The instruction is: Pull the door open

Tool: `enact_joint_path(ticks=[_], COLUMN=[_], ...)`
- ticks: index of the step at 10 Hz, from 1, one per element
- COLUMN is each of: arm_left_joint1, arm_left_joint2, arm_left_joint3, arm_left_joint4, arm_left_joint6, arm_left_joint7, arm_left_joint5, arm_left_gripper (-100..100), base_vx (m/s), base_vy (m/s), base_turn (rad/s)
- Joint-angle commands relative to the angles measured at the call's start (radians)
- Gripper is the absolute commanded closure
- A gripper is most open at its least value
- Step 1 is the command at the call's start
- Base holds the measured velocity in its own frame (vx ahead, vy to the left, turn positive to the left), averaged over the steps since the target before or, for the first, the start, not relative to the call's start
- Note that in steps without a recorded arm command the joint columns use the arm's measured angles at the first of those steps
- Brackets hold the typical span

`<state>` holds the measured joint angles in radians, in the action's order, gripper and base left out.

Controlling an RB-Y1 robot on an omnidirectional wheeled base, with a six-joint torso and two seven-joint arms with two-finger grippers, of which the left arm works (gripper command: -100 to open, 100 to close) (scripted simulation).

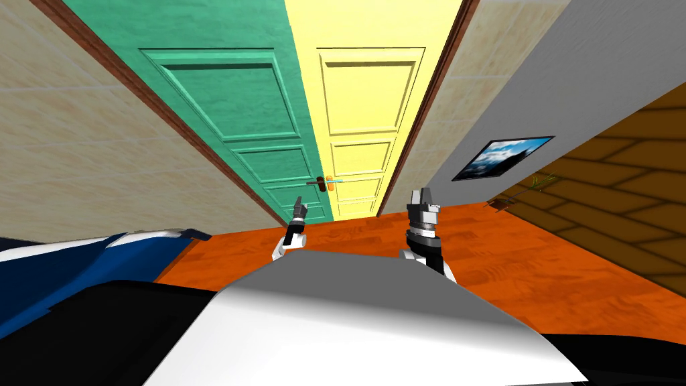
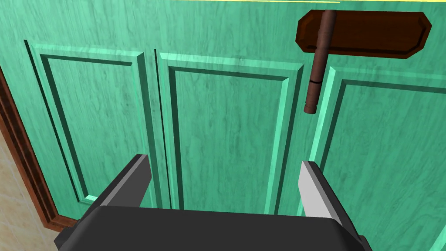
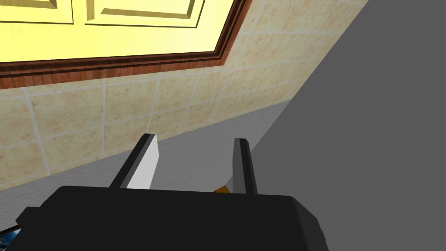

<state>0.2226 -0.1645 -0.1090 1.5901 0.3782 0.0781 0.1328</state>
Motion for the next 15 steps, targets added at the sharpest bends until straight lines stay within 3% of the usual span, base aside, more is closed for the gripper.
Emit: enact_joint_path(ticks=[1,11,13,15], arm_left_joint1=[-0.014,-0.105,-0.105,-0.092], arm_left_joint2=[-0.009,-0.039,-0.039,-0.094], arm_left_joint3=[-0.009,-0.05,-0.05,-0.1], arm_left_joint4=[-0.042,-0.227,-0.23,-0.283], arm_left_joint6=[-0.015,-0.079,-0.078,-0.061], arm_left_joint7=[0.004,0.012,0.012,0.038], arm_left_joint5=[0.001,0.004,0.004,0.026], arm_left_gripper=[-100,-100,-100,-100], base_vx=[0.193,0.152,0.133,0.107], base_vy=[0.023,0.01,0.026,-0.01], base_turn=[-0.038,-0.029,-0.018,-0.091])
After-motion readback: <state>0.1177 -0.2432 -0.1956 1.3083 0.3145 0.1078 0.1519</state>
